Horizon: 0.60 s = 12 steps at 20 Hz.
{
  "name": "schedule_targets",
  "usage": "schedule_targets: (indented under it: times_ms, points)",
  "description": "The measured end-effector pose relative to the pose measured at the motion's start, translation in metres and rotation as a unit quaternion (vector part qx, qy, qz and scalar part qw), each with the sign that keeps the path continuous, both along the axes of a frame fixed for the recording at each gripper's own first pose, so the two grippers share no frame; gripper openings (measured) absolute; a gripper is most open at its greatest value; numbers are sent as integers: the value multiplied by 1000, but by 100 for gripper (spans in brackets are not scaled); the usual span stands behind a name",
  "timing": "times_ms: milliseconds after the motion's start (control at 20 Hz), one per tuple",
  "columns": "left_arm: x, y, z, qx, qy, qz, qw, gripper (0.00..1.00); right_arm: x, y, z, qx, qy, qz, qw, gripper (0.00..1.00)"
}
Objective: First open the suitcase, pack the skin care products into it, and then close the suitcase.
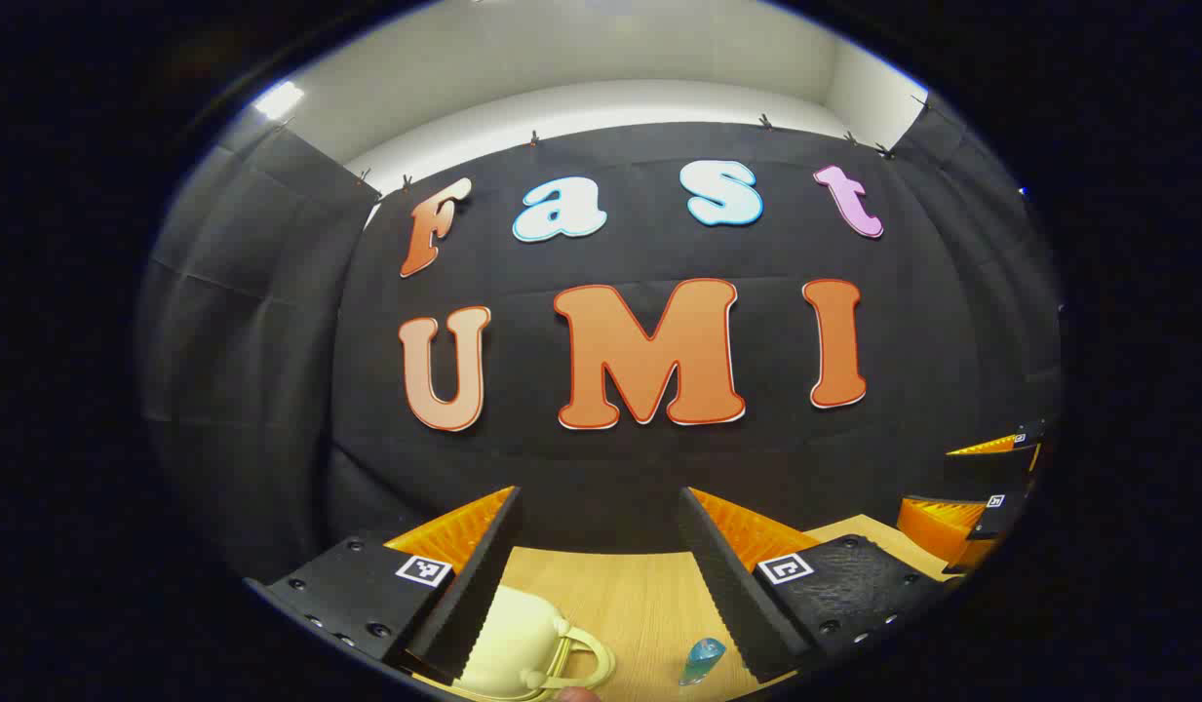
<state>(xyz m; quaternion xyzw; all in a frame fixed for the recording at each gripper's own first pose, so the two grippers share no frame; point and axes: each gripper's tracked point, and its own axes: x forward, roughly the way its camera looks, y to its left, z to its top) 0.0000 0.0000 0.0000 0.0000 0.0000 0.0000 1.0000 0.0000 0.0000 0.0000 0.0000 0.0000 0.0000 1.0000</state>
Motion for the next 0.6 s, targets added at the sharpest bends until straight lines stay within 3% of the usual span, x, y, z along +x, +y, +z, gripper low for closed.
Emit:
schedule_targets:
  times_ms: [600]
  points:
    - [-17,-4,-13,48,11,26,998,98,-2,-2,0,-15,-19,20,999,95]
